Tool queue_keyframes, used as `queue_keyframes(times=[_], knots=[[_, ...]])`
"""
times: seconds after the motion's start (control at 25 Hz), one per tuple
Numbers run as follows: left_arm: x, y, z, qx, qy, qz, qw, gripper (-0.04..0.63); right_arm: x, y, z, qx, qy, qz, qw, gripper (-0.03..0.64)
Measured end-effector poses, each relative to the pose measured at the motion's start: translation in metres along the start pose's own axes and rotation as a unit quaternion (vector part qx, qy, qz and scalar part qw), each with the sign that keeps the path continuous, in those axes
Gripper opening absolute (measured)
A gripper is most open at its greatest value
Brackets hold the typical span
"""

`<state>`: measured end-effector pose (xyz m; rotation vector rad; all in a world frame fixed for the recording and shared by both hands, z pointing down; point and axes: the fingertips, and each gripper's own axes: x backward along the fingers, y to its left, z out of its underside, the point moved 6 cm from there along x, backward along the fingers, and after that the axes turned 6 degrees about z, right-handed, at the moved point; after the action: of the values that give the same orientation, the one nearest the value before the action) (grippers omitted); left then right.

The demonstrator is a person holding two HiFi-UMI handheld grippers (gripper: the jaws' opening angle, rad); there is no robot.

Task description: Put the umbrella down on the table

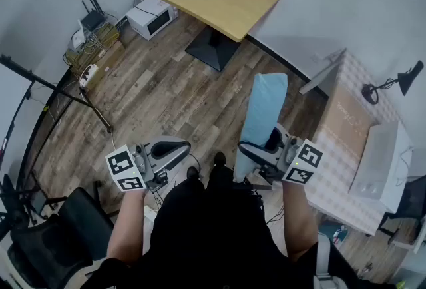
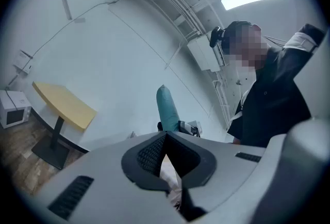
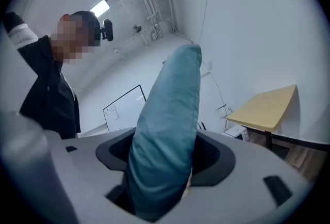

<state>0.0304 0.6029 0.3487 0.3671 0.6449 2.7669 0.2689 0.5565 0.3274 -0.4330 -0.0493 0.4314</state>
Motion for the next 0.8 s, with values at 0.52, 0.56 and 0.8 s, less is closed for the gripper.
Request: queue_keyframes(times=[0.52, 0.56, 0.8], knots=[[0.014, -0.013, -0.005, -0.052, 0.045, 0.005, 0.9976, 0.011, 0.005, 0.011, 0.022, -0.015, 0.016, 0.025, 0.999, 0.316], [0.01, -0.013, -0.01, -0.057, 0.046, 0.005, 0.9973, 0.011, 0.009, 0.009, 0.018, -0.013, 0.014, 0.028, 0.999, 0.316], [-0.024, -0.015, -0.011, -0.064, 0.062, 0.001, 0.996, 0.011, 0.047, -0.003, 0.02, -0.023, 0.012, 0.053, 0.998, 0.316]])
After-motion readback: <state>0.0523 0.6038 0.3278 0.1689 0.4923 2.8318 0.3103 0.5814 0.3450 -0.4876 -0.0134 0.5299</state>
